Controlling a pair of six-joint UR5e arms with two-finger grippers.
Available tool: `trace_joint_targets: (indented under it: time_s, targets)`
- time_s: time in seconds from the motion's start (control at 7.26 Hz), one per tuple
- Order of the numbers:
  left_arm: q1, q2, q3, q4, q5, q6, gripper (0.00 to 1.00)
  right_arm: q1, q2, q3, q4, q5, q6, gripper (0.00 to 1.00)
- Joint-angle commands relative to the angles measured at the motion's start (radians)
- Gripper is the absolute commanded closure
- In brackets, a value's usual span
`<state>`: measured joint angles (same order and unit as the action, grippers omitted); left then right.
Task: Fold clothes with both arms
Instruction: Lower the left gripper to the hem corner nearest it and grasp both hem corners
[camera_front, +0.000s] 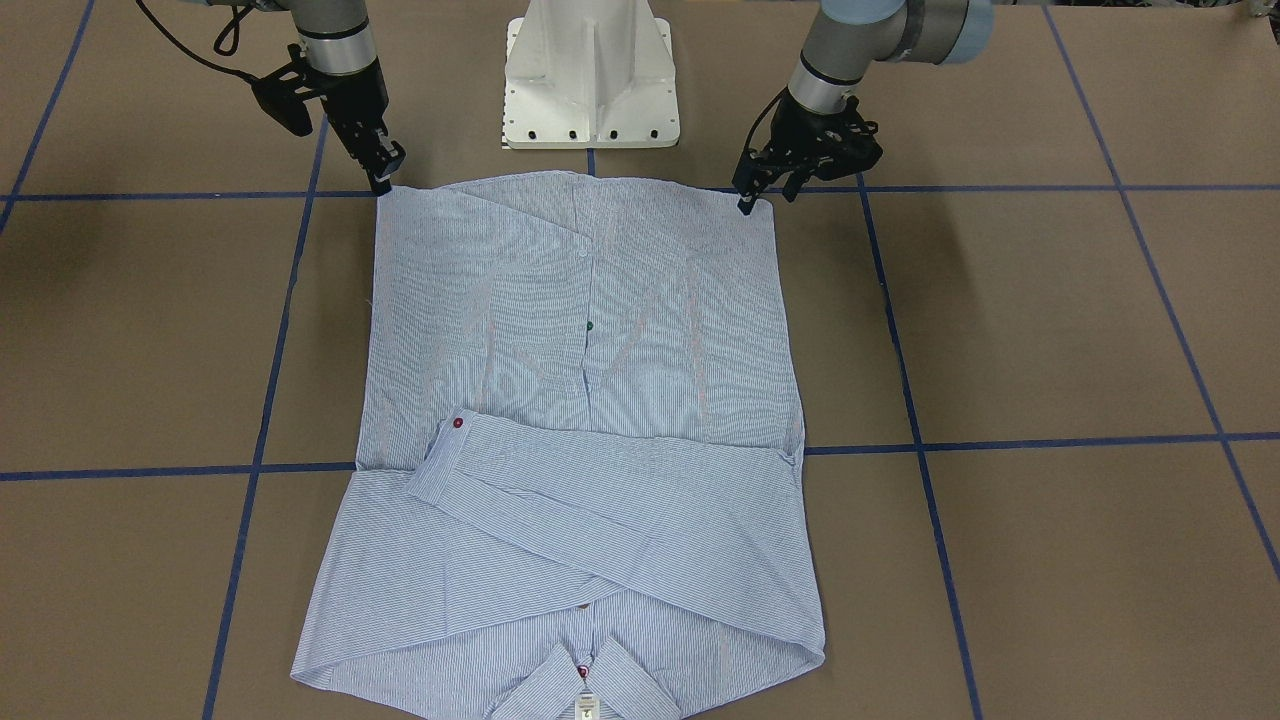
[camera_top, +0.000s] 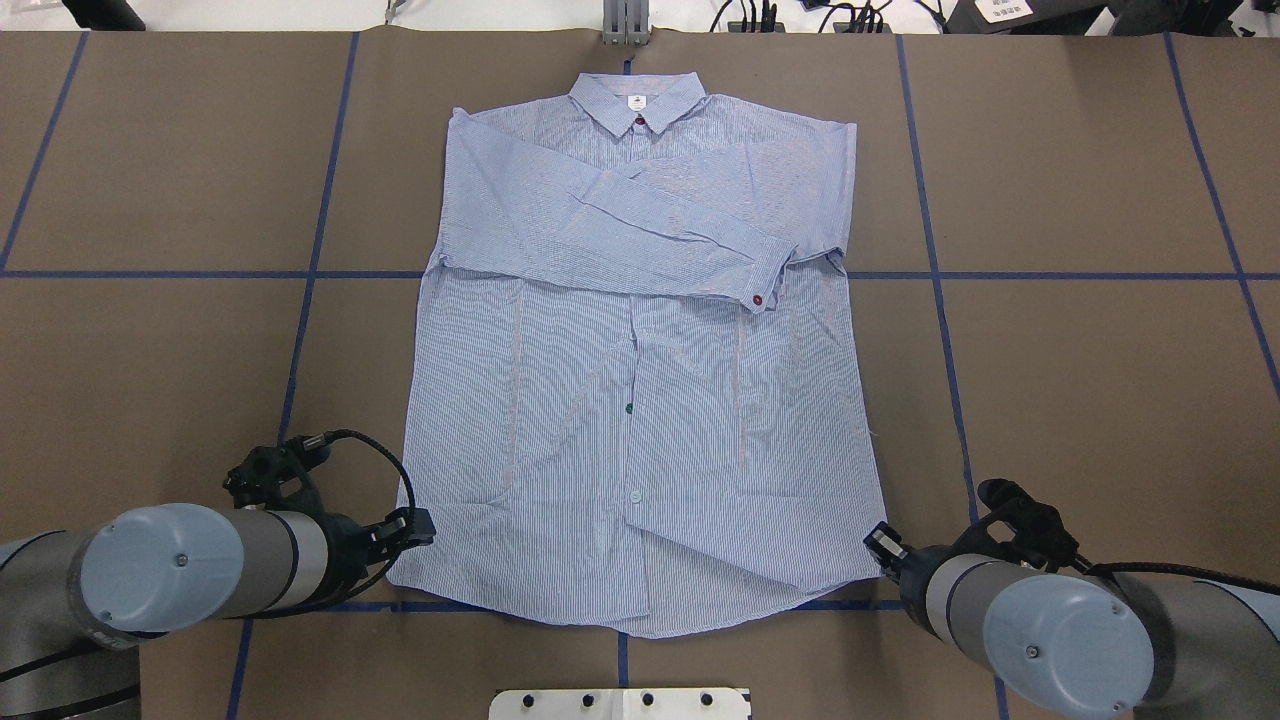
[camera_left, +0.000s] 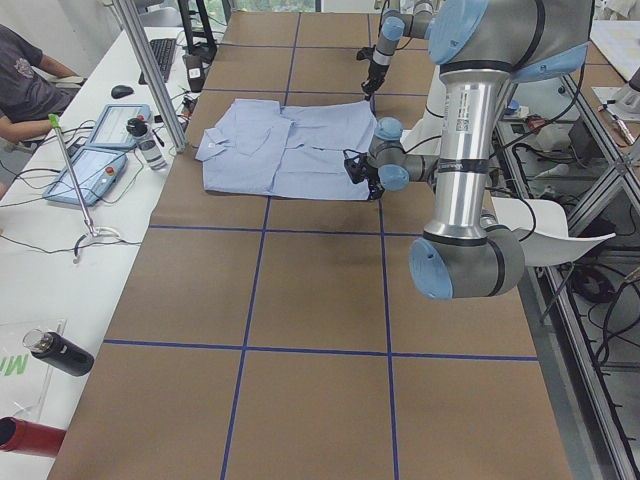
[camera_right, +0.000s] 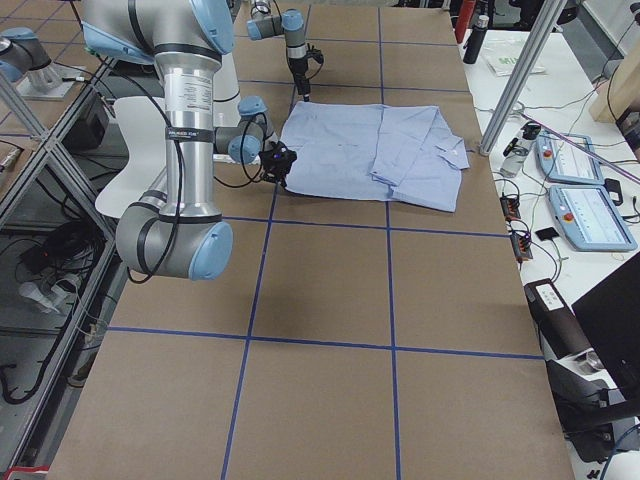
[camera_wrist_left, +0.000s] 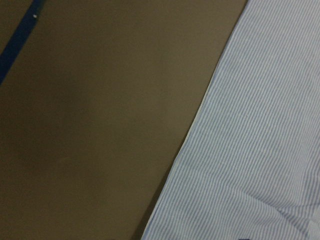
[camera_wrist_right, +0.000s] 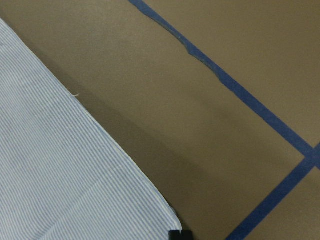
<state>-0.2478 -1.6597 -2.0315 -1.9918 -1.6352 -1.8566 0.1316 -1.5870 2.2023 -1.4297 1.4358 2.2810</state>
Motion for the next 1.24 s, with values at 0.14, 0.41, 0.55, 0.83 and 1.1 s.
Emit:
trace_joint_targets:
  time_s: [0.14,0.41,0.55,0.83,1.1]
  targets:
    - [0.010,-0.031,0.039,0.004,0.000,0.000,0.21,0.002,-0.001,-0.001,0.000,0.000,0.000,1.00]
    - [0.021,-0.029,0.051,0.002,0.003,0.000,0.25,0.002,0.001,-0.001,0.000,0.000,0.000,1.00]
    - [0.021,-0.029,0.056,0.002,0.003,0.000,0.29,0.002,-0.001,0.001,0.000,0.000,0.000,1.00]
    - [0.019,-0.028,0.053,0.002,0.006,-0.009,0.46,0.002,0.001,0.001,0.000,0.002,0.000,1.00]
    - [0.024,-0.025,0.047,0.005,0.008,-0.030,0.84,0.013,0.002,0.002,0.000,0.017,0.000,1.00]
